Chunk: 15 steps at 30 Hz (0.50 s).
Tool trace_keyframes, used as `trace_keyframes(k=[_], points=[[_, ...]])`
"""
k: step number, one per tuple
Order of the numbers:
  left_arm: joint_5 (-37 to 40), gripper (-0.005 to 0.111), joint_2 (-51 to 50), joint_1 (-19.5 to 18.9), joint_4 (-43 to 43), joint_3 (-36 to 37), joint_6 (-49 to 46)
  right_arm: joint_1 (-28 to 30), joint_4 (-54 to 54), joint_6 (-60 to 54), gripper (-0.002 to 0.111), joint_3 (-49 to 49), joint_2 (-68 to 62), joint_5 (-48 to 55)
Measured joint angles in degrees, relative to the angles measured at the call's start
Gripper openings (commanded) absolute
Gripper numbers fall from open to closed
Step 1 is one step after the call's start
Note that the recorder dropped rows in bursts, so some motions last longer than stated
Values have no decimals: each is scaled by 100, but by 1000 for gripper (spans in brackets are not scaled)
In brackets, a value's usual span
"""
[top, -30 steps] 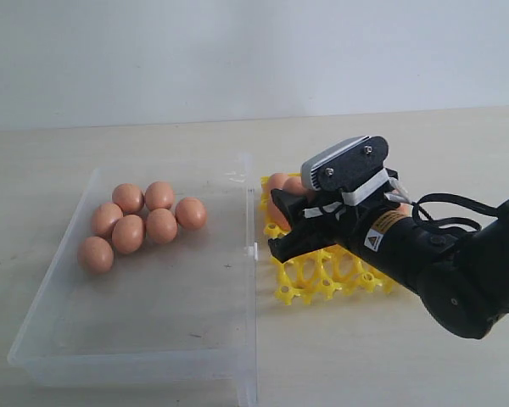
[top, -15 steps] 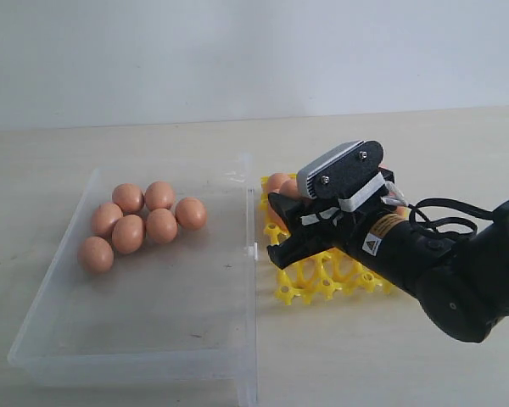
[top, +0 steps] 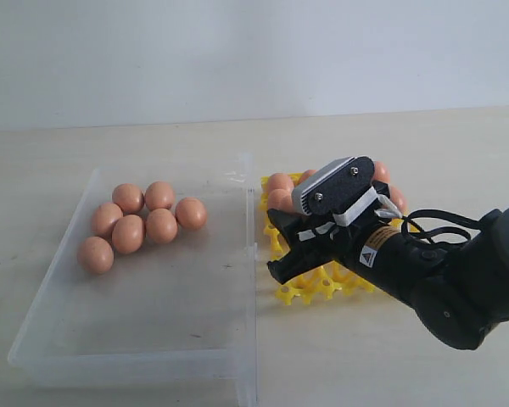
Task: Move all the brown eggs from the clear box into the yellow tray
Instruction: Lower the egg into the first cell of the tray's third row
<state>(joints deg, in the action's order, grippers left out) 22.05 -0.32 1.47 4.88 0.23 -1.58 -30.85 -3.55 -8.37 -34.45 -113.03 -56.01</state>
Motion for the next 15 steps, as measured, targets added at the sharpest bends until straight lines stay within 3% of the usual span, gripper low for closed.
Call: trace_keyframes(k=[8, 15], points=[[0, 0, 0, 0, 0, 0, 0, 0, -81, -10, 3, 0, -28, 10], [0, 0, 0, 0, 0, 0, 0, 0, -81, -10, 35, 0, -53, 24]])
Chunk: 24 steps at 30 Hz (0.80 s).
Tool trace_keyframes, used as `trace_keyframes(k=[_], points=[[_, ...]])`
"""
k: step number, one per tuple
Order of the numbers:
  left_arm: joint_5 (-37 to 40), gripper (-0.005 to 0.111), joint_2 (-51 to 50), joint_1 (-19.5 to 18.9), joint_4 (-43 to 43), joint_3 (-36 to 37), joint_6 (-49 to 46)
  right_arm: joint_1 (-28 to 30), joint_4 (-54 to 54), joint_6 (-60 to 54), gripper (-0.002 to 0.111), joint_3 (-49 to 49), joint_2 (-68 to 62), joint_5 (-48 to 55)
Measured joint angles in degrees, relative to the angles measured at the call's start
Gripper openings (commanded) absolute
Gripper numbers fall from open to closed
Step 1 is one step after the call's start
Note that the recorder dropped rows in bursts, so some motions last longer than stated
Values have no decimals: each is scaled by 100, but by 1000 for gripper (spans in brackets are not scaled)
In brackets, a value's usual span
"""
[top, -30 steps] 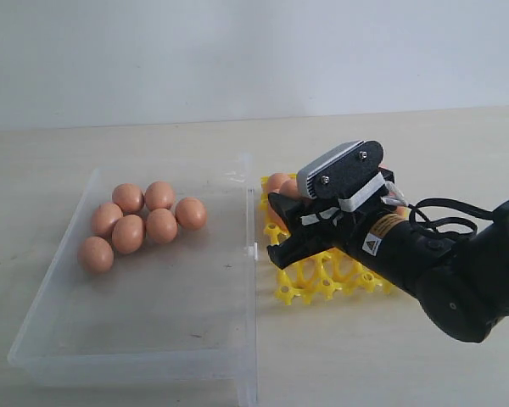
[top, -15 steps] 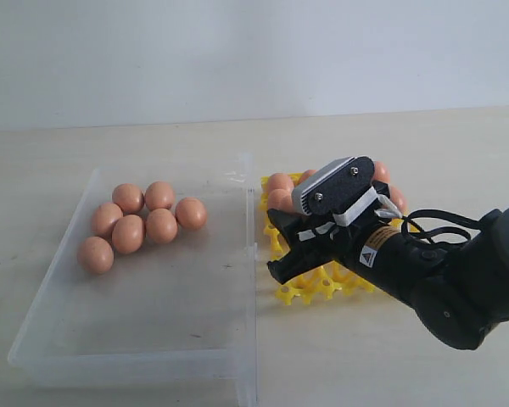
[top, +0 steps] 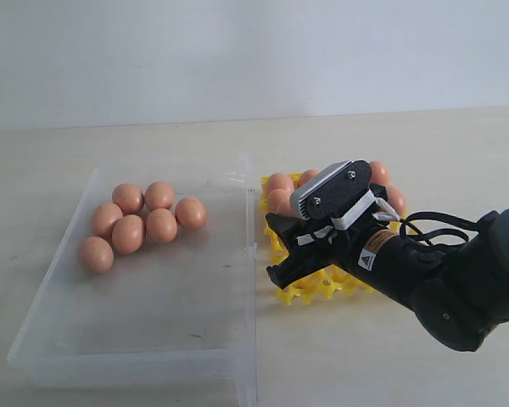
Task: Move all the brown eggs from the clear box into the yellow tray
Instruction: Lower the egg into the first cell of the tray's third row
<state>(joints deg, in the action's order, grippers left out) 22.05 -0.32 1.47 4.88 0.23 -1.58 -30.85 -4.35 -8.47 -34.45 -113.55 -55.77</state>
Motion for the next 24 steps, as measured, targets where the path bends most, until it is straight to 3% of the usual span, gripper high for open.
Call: trace_keyframes(k=[4, 18, 24], points=[[0, 0, 0, 0, 0, 0, 0, 0, 0, 0, 52, 0, 0, 0], [0, 0, 0, 0, 0, 0, 0, 0, 0, 92, 54, 0, 11, -13], [0, 0, 0, 0, 0, 0, 0, 0, 60, 221, 54, 8, 575, -13]])
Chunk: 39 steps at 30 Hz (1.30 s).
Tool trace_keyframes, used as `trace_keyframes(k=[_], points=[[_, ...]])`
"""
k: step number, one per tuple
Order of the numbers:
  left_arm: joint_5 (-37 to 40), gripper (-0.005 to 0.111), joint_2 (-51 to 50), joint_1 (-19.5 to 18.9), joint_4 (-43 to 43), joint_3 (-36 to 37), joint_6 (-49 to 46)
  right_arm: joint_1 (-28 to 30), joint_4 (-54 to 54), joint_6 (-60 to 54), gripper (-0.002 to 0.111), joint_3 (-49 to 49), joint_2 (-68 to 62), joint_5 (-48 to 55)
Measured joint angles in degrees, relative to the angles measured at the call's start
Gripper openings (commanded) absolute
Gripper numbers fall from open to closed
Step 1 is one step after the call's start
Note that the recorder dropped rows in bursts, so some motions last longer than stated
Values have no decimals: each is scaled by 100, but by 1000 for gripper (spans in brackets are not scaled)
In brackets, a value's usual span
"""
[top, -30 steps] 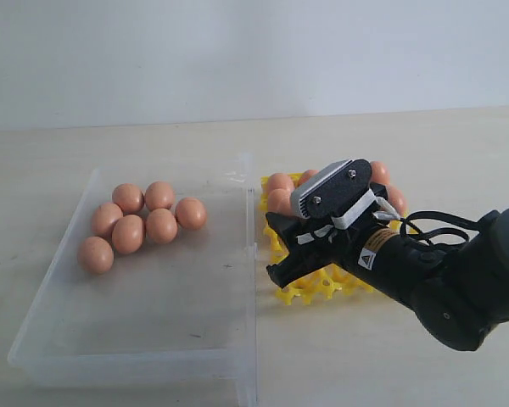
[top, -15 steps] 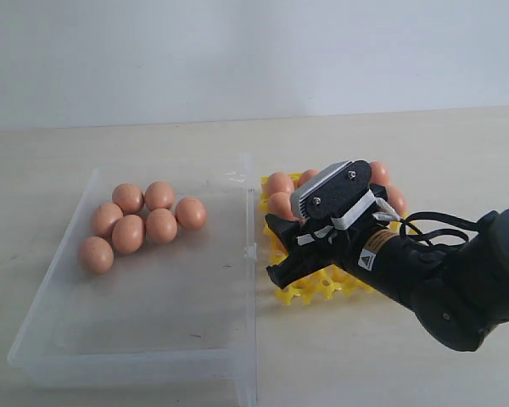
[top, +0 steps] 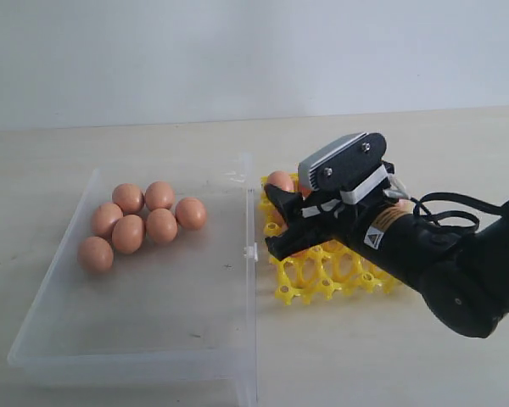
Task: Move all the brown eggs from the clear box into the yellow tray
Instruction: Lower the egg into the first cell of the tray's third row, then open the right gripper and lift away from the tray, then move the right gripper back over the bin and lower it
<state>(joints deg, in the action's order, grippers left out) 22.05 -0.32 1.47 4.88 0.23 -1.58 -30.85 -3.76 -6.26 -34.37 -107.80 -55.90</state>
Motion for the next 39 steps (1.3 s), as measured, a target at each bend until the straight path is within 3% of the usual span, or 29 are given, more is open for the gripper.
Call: trace_keyframes(k=[4, 8, 15, 18, 22, 26, 34, 39], points=[[0, 0, 0, 0, 0, 0, 0, 0, 60, 0, 54, -20, 460, 192], [0, 0, 0, 0, 0, 0, 0, 0, 60, 22, 54, -259, 854, 1020], [0, 0, 0, 0, 0, 0, 0, 0, -394, 972, 53, -1175, 1185, 3461], [0, 0, 0, 0, 0, 0, 0, -111, -632, 1656, 45, -1694, 1244, 4818], [0, 0, 0, 0, 0, 0, 0, -409, -695, 1805, 22, -2502, 1254, 6328], [0, 0, 0, 0, 0, 0, 0, -777, -419, 1327, 0, -3276, 1227, 7268], [0, 0, 0, 0, 0, 0, 0, -1333, 785, -636, 0, -5042, 308, 9167], [0, 0, 0, 0, 0, 0, 0, -1549, 903, -1069, 0, -6081, -683, 9982]])
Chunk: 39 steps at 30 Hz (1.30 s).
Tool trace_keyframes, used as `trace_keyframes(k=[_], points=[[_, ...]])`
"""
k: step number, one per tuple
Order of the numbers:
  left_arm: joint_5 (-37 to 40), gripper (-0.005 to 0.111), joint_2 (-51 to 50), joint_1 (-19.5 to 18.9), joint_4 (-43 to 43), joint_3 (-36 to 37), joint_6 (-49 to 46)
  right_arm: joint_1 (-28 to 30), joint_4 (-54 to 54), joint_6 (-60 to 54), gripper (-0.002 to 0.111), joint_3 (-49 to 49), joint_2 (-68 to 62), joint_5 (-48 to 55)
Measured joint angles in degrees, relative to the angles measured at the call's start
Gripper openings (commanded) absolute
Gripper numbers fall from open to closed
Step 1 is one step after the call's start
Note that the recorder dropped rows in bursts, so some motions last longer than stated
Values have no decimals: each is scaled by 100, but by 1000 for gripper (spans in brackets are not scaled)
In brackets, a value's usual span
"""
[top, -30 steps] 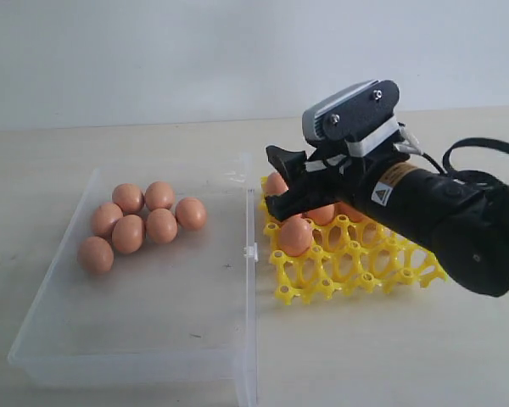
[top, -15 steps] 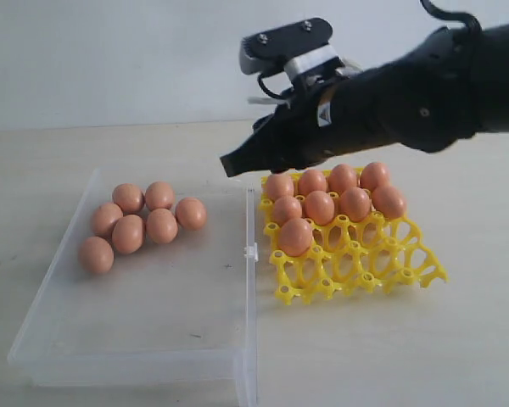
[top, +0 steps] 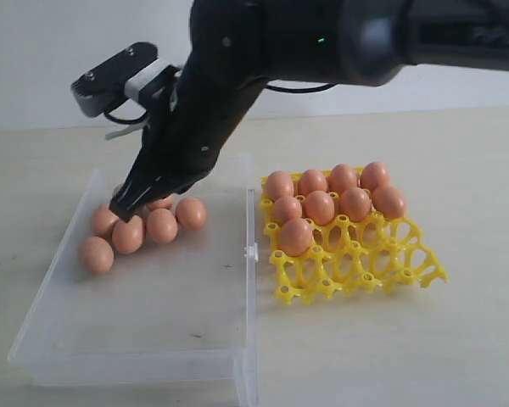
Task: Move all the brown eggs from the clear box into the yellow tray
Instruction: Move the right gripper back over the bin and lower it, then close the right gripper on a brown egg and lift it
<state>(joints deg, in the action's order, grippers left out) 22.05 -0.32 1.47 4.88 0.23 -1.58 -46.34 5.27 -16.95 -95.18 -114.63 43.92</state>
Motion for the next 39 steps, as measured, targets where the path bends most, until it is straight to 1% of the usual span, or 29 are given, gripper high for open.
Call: trace_keyframes(k=[4, 6, 10, 11, 14, 17, 24, 32, 39], points=[[0, 0, 0, 0, 0, 0, 0, -111, 12, -64, 0, -838, -736, 398], [0, 0, 0, 0, 0, 0, 0, -157, 12, -153, 3, -1293, -1043, 629], [0, 0, 0, 0, 0, 0, 0, -241, 37, -176, 19, -2136, -1639, 1215], [0, 0, 0, 0, 0, 0, 0, -253, 62, -98, 25, -2273, -1770, 1282], [0, 0, 0, 0, 0, 0, 0, -252, 131, 297, 37, -2648, -2048, 1343], [0, 0, 0, 0, 0, 0, 0, -252, 144, 631, 44, -2866, -2227, 1343], [0, 0, 0, 0, 0, 0, 0, -204, -41, 1271, 45, -3289, -2664, 1366], [0, 0, 0, 0, 0, 0, 0, 118, -342, 1939, 45, -3586, -2968, 1417], [0, 0, 0, 0, 0, 0, 0, 213, -370, 2143, 45, -3610, -3049, 1435]])
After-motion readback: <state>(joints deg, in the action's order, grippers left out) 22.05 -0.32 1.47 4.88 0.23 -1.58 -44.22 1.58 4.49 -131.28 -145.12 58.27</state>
